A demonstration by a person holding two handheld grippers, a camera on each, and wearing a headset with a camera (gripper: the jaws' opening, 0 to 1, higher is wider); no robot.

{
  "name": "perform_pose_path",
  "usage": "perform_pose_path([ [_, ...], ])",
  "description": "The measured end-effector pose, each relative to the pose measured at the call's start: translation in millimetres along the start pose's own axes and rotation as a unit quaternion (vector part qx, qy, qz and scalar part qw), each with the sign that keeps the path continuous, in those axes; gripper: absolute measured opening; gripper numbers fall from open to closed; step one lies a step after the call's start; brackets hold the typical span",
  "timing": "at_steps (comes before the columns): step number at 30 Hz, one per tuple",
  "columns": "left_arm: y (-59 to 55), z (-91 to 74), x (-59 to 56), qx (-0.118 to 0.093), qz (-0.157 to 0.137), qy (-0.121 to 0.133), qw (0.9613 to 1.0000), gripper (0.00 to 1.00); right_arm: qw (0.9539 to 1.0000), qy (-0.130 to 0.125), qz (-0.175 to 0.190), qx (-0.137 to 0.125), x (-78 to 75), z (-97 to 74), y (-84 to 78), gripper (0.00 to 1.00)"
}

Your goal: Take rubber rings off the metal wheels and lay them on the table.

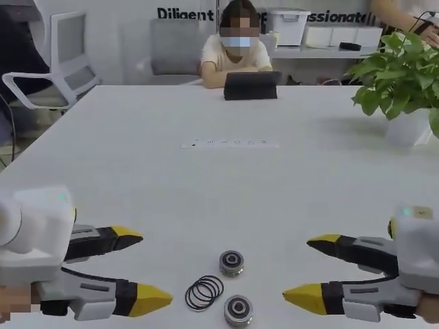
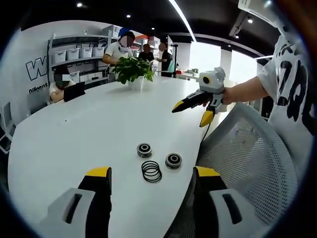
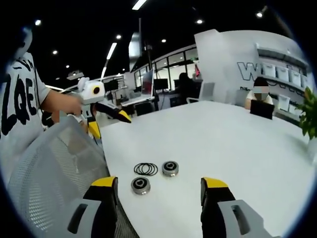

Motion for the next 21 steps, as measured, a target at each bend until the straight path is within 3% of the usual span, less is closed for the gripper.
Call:
perform_pose_path([
  [11, 1.2, -3.0, -4.7, -0.004, 0.002, 0.003, 1.0000, 0.69, 1.0000, -0.003, -0.002, 0.003, 6.8, -5.7, -8.3, 0.74],
  [21, 1.2, -8.2, -11.8, 0.003, 0.012, 0.009, 0.9999, 0.75, 0.9995, -0.009, -0.026, 0.016, 16.6, -4.6, -2.6, 0.83],
])
Point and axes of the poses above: the centre of the closed fingertips' face, and the gripper's own axes: z roughly forward along the fingers, x roughly to its left, y roughly out of its top, the point moved 9 cm from there along -z, roughly backward along the fingers, and after that the axes turned 11 degrees about z, right-handed, at the moved point
